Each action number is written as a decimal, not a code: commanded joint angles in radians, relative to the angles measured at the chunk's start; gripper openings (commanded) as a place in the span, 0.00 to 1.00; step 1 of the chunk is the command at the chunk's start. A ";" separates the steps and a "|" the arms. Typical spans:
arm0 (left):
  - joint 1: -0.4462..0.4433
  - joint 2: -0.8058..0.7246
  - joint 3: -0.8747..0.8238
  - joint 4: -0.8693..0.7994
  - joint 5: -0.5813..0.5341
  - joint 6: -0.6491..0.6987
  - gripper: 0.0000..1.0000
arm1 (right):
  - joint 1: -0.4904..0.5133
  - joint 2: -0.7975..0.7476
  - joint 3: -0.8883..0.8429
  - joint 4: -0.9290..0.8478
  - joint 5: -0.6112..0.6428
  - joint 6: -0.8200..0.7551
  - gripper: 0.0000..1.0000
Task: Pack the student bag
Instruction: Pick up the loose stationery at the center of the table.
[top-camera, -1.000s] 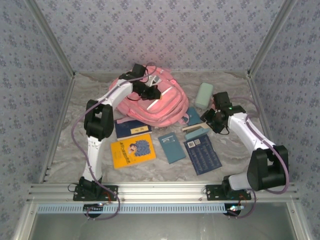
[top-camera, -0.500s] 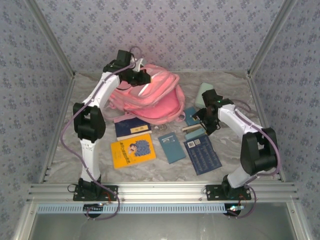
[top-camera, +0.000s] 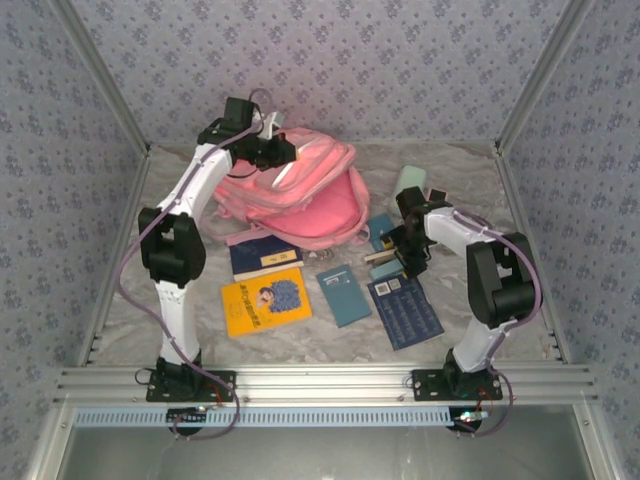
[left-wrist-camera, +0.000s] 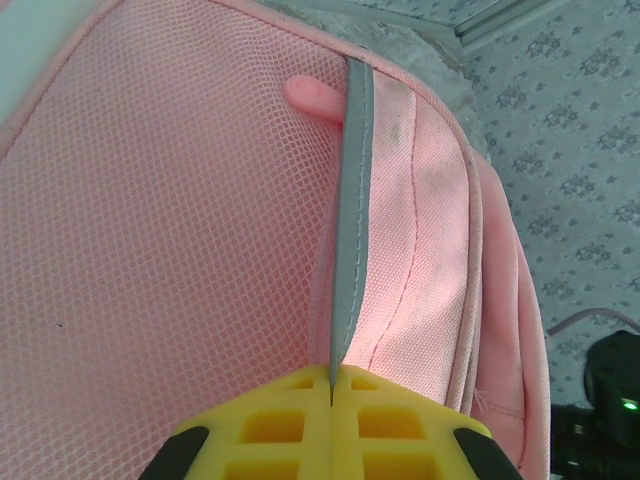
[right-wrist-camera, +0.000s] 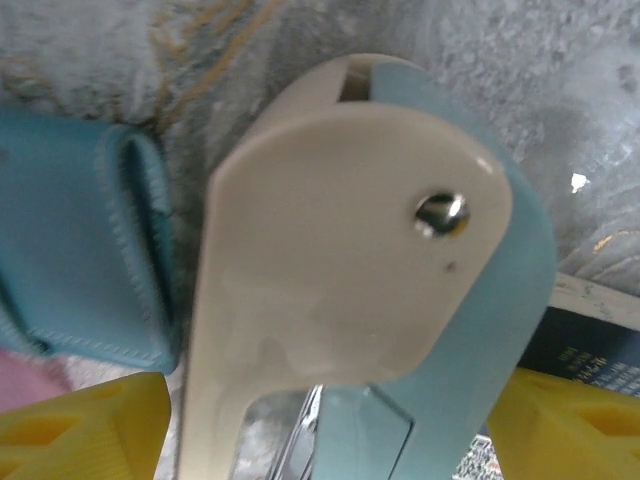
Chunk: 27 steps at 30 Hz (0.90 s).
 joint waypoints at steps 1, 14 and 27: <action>0.017 -0.093 -0.015 0.088 0.054 -0.039 0.00 | 0.002 0.042 0.015 -0.023 0.015 0.028 0.82; 0.019 -0.095 -0.034 0.112 0.076 -0.060 0.00 | -0.004 0.033 0.031 -0.041 0.043 0.005 0.48; 0.016 -0.115 0.035 0.069 0.084 -0.057 0.00 | -0.041 -0.120 -0.002 -0.034 0.049 -0.023 0.37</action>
